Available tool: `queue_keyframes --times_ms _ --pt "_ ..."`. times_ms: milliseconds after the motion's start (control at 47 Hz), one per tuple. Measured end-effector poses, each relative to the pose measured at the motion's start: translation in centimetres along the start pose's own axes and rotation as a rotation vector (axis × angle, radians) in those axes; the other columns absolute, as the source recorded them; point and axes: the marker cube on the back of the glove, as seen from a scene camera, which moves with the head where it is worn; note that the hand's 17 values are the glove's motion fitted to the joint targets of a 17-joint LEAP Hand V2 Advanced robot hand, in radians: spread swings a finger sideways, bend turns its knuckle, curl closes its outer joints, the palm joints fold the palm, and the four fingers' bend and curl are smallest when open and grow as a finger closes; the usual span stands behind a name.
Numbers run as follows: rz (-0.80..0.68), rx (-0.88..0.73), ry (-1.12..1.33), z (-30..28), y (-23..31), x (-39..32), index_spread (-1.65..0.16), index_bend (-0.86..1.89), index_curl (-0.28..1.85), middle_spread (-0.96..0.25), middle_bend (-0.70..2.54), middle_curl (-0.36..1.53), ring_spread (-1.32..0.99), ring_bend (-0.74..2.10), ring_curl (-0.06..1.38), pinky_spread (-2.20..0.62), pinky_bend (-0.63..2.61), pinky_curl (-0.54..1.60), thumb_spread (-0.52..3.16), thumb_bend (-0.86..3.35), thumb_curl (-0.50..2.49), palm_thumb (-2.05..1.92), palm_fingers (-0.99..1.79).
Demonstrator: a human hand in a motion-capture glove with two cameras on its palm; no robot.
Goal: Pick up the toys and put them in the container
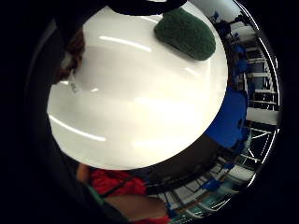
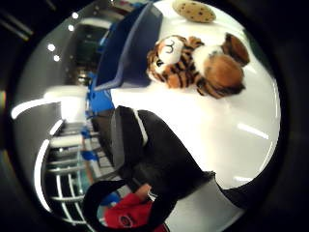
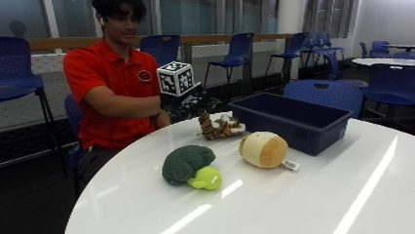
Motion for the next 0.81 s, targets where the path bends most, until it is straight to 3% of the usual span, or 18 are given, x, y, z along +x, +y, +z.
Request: queue_keyframes --times_ms 149,319,618,809 --pt "-0.005 -0.013 0.039 0.7 -2.5 -1.8 -0.22 0.12 0.06 -0.07 0.13 0.06 -0.04 0.15 0.03 0.02 0.57 0.17 0.75 -0.08 0.01 -0.12 -0.2" --pt "0.01 -0.03 0.074 2.5 -5.5 -4.0 -0.27 0.12 0.1 -0.08 0.13 0.11 -0.05 0.16 0.06 0.03 0.59 0.22 0.97 -0.07 0.04 -0.11 -0.23" --pt "0.029 -0.061 0.265 3.1 -7.9 -5.3 -0.29 0.13 0.14 -0.09 0.14 0.16 -0.07 0.18 0.12 0.04 0.6 0.26 1.1 -0.06 0.08 -0.07 -0.2" --pt "0.078 -0.098 0.267 4.8 -8.6 -4.7 -0.31 0.14 0.17 -0.09 0.14 0.18 -0.08 0.17 0.13 0.04 0.61 0.28 1.1 -0.05 0.12 -0.05 -0.17"
